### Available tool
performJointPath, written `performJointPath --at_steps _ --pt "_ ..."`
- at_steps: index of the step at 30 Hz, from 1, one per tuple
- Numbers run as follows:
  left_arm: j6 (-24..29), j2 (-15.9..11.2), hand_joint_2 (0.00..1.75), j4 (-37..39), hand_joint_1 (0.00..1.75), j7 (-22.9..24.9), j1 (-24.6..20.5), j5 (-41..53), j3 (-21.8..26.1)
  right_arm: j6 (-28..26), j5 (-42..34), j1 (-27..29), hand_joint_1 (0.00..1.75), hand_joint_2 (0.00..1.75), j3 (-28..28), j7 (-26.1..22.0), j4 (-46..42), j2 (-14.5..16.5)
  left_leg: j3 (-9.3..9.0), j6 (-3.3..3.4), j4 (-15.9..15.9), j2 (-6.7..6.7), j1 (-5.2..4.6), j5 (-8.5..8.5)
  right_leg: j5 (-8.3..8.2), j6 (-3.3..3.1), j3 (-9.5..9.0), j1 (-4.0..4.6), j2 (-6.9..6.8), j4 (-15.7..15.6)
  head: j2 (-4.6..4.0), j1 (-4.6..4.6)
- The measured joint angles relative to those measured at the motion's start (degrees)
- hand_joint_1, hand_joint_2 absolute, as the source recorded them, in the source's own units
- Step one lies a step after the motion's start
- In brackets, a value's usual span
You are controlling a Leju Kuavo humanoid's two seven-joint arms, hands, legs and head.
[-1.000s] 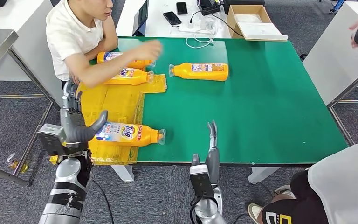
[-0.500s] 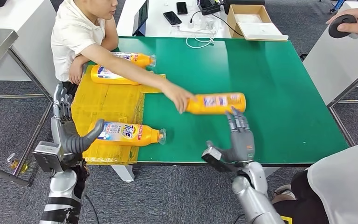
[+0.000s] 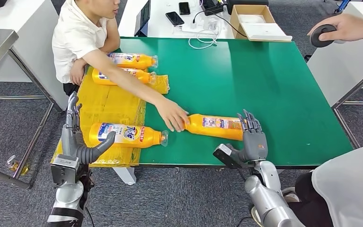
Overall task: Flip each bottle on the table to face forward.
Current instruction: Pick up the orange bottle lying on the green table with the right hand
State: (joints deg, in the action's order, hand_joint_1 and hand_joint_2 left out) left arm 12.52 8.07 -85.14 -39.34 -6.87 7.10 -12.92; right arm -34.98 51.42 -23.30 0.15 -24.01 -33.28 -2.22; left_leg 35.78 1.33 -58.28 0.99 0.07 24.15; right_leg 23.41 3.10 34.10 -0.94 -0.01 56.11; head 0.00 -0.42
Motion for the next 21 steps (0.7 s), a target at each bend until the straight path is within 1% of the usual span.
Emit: performJointPath --at_steps 5,6,9,11,15,21 --pt "0.15 0.00 1.75 -0.16 0.00 1.16 -0.07 0.13 -1.47 0.95 1.33 -1.96 0.00 1.75 0.05 2.80 2.67 -0.03 0.01 0.00 0.00 0.00 -0.01 0.00 0.00 0.01 0.02 -0.01 0.00 0.00 0.00 -0.01" --pt "-0.49 0.03 1.75 -0.09 0.00 2.37 -0.18 -0.83 -1.80 1.39 1.43 -2.54 0.00 1.75 0.08 3.59 3.26 -0.02 0.01 0.00 0.00 -0.01 -0.01 0.00 0.00 0.01 0.02 0.00 0.00 0.00 0.00 -0.01" --pt "-3.16 0.23 1.75 0.76 0.00 8.68 -1.07 -5.33 -2.63 3.55 1.51 -4.19 0.00 1.75 0.17 6.77 5.03 0.02 0.01 0.00 0.00 0.00 0.00 -0.01 -0.01 0.01 0.03 0.01 0.00 0.00 0.00 0.00" --pt "-3.23 0.43 1.75 1.68 0.00 11.29 -1.93 -6.10 -3.14 4.83 1.58 -5.03 0.00 1.75 0.25 8.26 6.06 0.02 0.01 0.00 0.00 0.00 0.01 -0.01 -0.01 0.01 0.03 0.01 0.00 0.01 0.00 0.00" --pt "-3.10 0.71 1.75 2.85 0.00 12.25 -3.09 -6.10 -3.96 5.54 1.65 -5.97 0.00 1.75 0.32 9.00 7.37 -0.02 0.01 0.00 0.00 -0.01 0.00 -0.01 -0.01 0.02 0.03 0.00 0.00 0.01 0.00 -0.01" --pt "-3.10 0.83 1.75 3.51 0.00 12.39 -3.50 -6.12 -4.12 5.58 1.69 -6.32 0.00 1.75 0.35 9.07 8.40 -0.03 0.04 0.00 -0.01 -0.01 0.00 0.00 -0.01 0.02 0.06 0.00 0.00 0.00 0.00 -0.02"
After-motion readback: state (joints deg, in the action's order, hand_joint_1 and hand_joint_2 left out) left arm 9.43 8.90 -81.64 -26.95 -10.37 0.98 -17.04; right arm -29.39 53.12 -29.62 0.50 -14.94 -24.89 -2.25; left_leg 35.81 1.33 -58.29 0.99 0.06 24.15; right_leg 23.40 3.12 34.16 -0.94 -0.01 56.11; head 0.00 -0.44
